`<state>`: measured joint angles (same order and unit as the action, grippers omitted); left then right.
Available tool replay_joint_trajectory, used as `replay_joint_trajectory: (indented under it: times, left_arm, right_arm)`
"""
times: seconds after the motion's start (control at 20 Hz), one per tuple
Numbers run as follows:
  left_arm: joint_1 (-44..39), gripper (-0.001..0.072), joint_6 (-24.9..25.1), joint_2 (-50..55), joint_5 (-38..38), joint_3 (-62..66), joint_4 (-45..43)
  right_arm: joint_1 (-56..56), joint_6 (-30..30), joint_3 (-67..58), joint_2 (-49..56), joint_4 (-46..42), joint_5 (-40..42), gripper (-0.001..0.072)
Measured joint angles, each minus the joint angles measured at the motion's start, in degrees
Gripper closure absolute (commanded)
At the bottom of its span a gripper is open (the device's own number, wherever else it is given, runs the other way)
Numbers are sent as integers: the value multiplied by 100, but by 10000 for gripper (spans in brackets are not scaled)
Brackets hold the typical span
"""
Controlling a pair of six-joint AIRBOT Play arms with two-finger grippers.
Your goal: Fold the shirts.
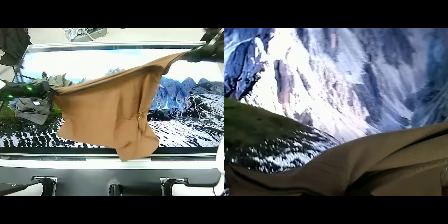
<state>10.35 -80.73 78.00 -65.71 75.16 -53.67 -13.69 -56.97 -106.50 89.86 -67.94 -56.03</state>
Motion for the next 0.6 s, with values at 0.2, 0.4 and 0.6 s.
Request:
replay_joint_trajectory:
  times: [0.2, 0.4, 0.6]
  left_arm:
    - [-55, 665, 361, 1054, 413, -70, 520]
    - [-101, 196, 472, 1506, 396, -28, 776]
    - [297, 177, 470, 1596, -544, 485, 605]
  right_arm:
    - [-9, -92, -2, 918, 706, -20, 666]
    - [-37, -249, -9, 1263, 1209, -402, 318]
    - [-374, -173, -26, 911, 1292, -1292, 257]
